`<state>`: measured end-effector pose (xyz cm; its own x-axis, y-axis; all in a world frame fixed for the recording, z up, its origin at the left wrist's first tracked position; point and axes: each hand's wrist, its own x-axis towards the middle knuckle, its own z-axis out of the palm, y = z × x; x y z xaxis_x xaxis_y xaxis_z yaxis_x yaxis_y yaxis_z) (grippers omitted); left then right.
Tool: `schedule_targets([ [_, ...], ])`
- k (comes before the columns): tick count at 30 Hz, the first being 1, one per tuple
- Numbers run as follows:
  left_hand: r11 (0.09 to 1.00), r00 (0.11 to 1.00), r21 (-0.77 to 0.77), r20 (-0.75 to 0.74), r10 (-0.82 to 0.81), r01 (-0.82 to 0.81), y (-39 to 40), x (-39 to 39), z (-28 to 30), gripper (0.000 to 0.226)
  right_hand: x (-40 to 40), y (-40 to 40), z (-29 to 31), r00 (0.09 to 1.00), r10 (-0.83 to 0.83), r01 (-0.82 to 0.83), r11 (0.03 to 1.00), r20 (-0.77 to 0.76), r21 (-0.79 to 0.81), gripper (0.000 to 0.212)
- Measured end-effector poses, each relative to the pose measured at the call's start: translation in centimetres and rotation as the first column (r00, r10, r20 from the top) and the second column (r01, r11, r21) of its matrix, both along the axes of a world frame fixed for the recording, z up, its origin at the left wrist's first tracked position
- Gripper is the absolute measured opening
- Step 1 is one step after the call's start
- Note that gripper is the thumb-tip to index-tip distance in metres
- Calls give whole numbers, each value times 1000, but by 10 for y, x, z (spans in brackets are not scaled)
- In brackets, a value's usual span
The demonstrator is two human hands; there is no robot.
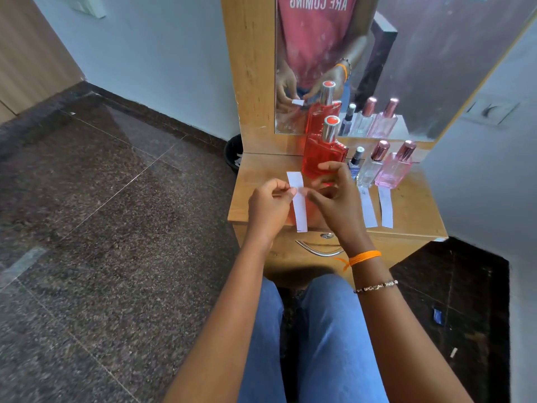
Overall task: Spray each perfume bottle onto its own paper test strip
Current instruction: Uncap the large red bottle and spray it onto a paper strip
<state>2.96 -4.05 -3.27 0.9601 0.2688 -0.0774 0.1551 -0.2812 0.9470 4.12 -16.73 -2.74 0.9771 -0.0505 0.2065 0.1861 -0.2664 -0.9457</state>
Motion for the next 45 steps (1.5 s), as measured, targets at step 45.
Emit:
schedule_targets([
  [45,872,995,489,89,-42,-7,2,17,-14,16,-14,-30,31,984,-138,173,872,110,-458,33],
])
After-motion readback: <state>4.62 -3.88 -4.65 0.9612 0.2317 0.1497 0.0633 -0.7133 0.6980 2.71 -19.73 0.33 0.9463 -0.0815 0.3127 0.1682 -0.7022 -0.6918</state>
